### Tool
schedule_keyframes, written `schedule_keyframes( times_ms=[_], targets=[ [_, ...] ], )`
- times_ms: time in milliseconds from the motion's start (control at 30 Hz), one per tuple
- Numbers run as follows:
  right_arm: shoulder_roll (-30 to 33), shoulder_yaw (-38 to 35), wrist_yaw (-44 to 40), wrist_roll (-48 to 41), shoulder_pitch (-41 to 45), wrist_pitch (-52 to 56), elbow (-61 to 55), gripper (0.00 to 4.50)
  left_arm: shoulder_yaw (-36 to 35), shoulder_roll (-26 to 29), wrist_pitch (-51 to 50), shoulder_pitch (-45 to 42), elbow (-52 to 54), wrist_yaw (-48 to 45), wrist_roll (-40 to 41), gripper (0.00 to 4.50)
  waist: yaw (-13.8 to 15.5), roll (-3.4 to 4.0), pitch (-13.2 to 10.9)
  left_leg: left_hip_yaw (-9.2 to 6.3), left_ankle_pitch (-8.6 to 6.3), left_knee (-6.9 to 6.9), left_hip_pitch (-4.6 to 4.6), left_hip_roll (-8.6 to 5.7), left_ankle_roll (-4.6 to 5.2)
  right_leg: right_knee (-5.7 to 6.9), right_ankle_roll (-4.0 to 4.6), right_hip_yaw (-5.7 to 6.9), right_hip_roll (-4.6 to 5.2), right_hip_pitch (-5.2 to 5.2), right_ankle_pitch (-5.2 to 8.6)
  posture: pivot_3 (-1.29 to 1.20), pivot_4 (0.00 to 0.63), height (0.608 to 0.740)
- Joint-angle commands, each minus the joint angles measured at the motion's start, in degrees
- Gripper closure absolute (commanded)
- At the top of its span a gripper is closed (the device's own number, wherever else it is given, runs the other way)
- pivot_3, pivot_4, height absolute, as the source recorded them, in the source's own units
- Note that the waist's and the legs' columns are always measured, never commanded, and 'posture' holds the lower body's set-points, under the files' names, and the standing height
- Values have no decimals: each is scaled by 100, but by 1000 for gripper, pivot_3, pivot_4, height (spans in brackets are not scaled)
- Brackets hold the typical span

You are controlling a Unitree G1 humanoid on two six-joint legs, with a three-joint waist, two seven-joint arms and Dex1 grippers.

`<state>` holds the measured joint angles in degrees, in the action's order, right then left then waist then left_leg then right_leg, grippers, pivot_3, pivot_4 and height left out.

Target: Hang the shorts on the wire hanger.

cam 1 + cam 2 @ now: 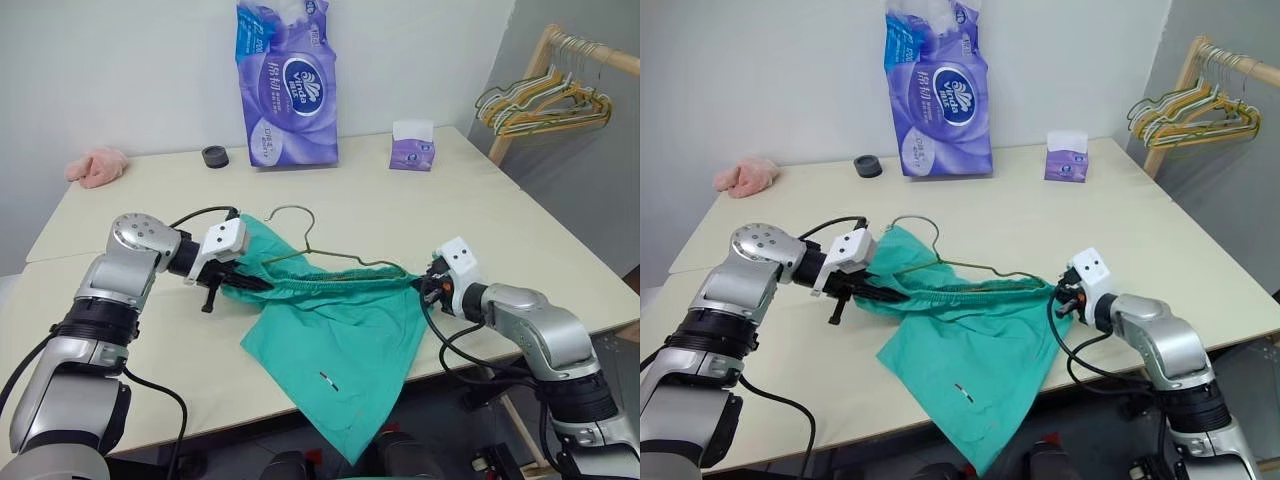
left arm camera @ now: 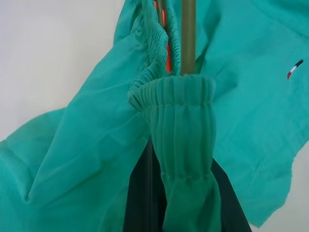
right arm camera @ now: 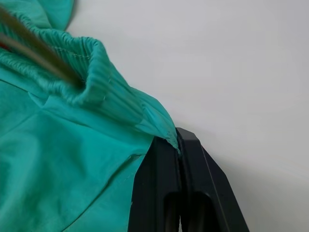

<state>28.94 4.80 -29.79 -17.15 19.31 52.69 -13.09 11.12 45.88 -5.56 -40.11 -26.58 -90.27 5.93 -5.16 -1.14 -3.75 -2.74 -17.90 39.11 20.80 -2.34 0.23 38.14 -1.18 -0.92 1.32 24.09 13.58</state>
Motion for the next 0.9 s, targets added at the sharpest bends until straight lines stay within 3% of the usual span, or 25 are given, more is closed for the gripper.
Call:
schedule_keyframes(
  times_ms=[33,233,567,900],
  targets=[
    [184,-342,76,5,-7,27,-192,4468,-38,170,167,-127,-135,100,-164,4500,-1,0,0,0,0,0,0,0,0,0,0,0,0,0,0,-147,36,740],
    [257,-354,62,-25,-69,59,-343,4468,-2,158,204,-161,-214,73,-213,4500,-1,0,0,0,0,0,0,0,0,0,0,0,0,0,0,-147,36,740],
    [1123,-8,-218,115,99,-47,-1136,4468,149,108,53,37,32,272,-325,4500,1,1,-1,0,-1,-1,0,0,1,-3,-1,2,-1,-1,1,-156,38,740],
    [1376,1241,-325,928,1186,-231,-1437,4468,372,-323,-182,144,692,976,-551,4500,-2,1,-2,0,0,0,1,1,1,-5,-1,1,-1,1,1,-163,36,740]
  ],
)
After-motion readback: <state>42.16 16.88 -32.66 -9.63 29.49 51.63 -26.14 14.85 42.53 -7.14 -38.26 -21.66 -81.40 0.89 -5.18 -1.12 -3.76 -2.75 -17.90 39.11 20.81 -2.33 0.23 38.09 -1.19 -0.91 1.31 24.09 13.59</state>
